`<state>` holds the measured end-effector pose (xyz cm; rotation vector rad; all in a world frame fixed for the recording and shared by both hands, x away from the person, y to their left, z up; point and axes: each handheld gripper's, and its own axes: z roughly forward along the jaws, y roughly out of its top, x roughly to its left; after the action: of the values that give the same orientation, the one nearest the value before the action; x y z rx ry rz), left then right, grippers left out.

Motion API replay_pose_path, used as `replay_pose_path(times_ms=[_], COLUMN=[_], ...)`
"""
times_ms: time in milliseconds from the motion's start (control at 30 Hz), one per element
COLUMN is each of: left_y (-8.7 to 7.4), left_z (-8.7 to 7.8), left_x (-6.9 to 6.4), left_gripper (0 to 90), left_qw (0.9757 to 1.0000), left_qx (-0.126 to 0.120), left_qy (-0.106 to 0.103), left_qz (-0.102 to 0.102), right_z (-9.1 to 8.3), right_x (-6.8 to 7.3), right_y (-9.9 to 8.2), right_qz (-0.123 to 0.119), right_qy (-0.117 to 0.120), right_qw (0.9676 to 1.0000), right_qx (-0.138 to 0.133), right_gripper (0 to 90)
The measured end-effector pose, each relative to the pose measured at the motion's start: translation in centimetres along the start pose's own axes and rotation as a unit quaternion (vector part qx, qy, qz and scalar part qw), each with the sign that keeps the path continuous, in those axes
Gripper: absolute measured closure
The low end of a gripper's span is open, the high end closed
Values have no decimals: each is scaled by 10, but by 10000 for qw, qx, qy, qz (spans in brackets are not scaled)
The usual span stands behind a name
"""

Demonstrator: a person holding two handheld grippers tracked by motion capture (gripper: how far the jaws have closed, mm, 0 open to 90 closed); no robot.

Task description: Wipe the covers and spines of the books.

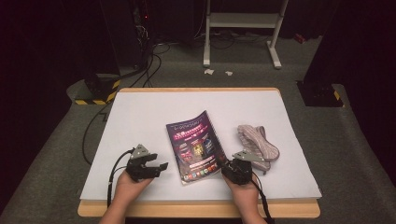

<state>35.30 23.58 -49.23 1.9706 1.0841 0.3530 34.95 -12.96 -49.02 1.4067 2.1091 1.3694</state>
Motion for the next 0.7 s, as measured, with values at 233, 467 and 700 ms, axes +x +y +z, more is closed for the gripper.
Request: replay_pose_path(times_ms=[233, 467, 700], left_y=[-5, -5, -5], left_z=[-6, -8, -11], left_x=[15, 15, 17], left_gripper=[346, 364, 366], left_qw=[9995, 9991, 9989], left_qx=[-58, -207, -292], left_qy=[254, 333, 352], left_qz=[-168, -129, -132], right_z=[-9, -13, -17], right_x=[-7, -5, 4], right_y=[4, 10, 20], right_qz=[77, 64, -138], right_qy=[-85, -25, -50], right_qw=[9997, 9994, 9985], right_qx=[-197, -353, -521], right_gripper=[839, 841, 842])
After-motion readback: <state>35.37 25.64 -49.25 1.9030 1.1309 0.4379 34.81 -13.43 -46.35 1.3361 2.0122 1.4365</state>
